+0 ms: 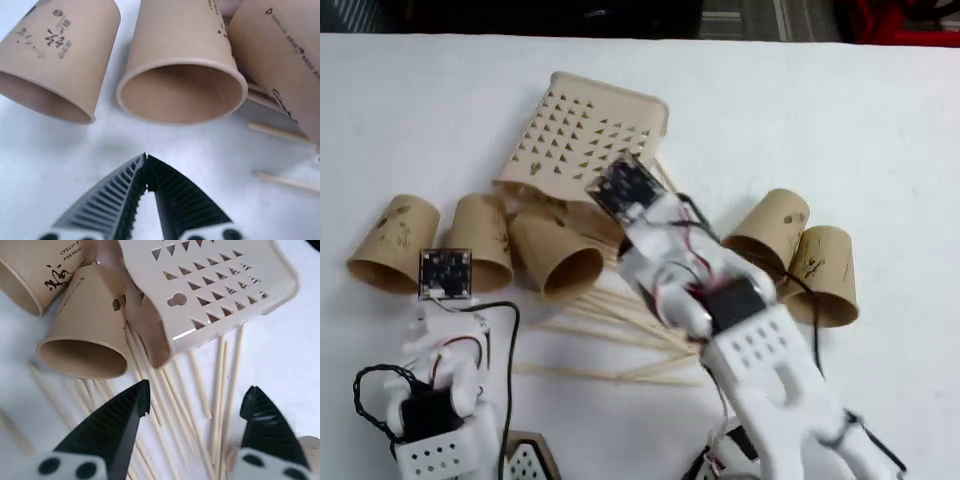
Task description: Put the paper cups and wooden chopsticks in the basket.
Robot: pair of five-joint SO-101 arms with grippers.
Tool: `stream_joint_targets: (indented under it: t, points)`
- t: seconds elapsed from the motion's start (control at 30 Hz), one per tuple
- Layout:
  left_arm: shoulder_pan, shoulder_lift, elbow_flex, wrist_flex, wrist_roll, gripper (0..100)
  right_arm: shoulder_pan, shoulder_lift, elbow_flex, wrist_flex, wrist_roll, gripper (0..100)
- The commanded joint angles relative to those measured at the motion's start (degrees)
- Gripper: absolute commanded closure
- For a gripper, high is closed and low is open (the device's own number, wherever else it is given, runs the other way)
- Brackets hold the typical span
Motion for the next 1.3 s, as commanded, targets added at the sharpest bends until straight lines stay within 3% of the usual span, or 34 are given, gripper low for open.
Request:
stream_joint_targets:
  t: [0.0,0.5,0.63,0.77,0.93,1.03,1.27]
  points:
    - [-0.40,-0.75,-0.53,-1.14,0.26,98,-1.98,6.29,-2.90,-6.37,-1.67,69.6]
    - [-0.40,-0.75,-0.53,-1.14,0.26,98,4.35,30.64,-3.08,-33.01,-1.76,70.5]
    - [-0.40,-0.75,-0.53,-1.14,0.26,98,5.23,31.78,-3.16,-36.70,-1.76,84.9]
    - [-0.40,-0.75,-0.53,-1.14,0.26,98,5.14,27.91,-3.16,-36.53,-1.76,97.7]
    - [-0.40,-0.75,-0.53,-1.14,0.26,98,5.14,21.05,-3.16,-34.42,-2.02,97.8]
    - [-0.40,-0.75,-0.53,-1.14,0.26,98,5.85,17.89,-4.66,-33.45,-5.80,97.8]
    - [-0.40,-0.75,-0.53,-1.14,0.26,98,8.48,16.92,-19.08,-20.44,-10.90,97.8]
